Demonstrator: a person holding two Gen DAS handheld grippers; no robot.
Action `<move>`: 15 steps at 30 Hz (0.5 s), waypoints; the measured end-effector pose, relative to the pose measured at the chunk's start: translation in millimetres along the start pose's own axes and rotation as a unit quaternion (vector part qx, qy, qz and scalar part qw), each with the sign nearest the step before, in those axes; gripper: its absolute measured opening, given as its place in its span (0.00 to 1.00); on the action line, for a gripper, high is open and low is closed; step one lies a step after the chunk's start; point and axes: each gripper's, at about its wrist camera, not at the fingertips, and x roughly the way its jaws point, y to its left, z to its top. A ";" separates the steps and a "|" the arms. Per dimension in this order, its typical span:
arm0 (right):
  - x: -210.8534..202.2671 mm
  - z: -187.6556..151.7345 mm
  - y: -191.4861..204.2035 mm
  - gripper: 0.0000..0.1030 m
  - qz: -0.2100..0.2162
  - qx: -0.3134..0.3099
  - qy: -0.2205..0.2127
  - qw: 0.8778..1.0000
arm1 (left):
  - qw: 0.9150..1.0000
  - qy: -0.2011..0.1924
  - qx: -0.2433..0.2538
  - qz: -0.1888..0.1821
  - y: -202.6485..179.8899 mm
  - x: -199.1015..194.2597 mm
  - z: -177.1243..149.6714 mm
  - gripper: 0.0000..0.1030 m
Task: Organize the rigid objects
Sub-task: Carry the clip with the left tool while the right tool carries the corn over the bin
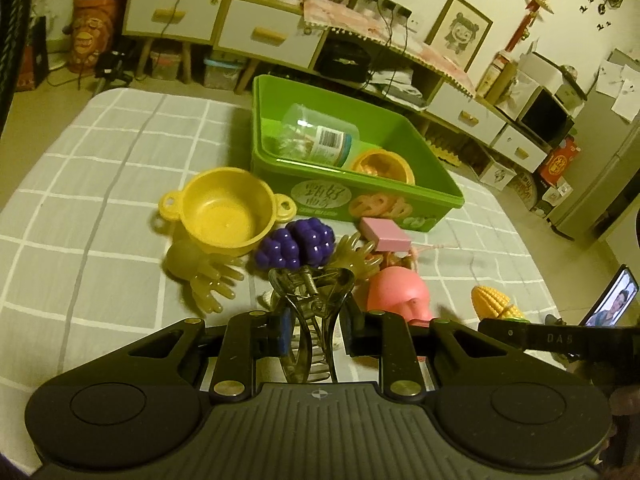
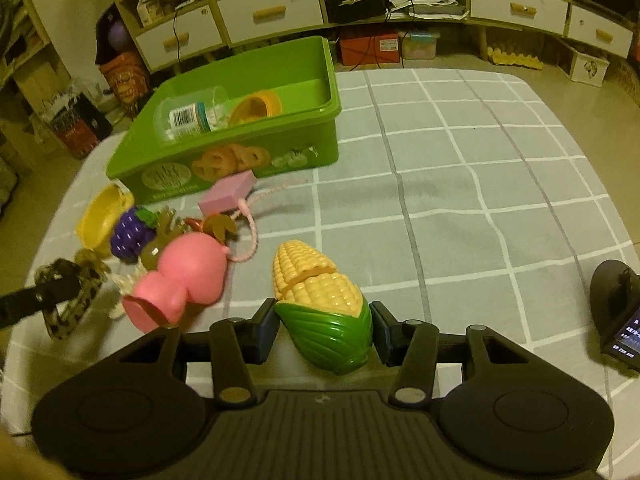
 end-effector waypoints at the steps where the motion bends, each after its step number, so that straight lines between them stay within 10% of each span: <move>1: -1.0 1.7 0.1 0.34 0.004 0.003 -0.001 1.000 | 1.000 -0.002 0.000 -0.001 -0.5 -0.6 0.7 0.27; 15: -14.3 26.2 -3.4 0.34 0.035 0.048 -0.021 0.998 | 0.999 -0.037 0.009 -0.009 -10.9 -6.8 18.3 0.27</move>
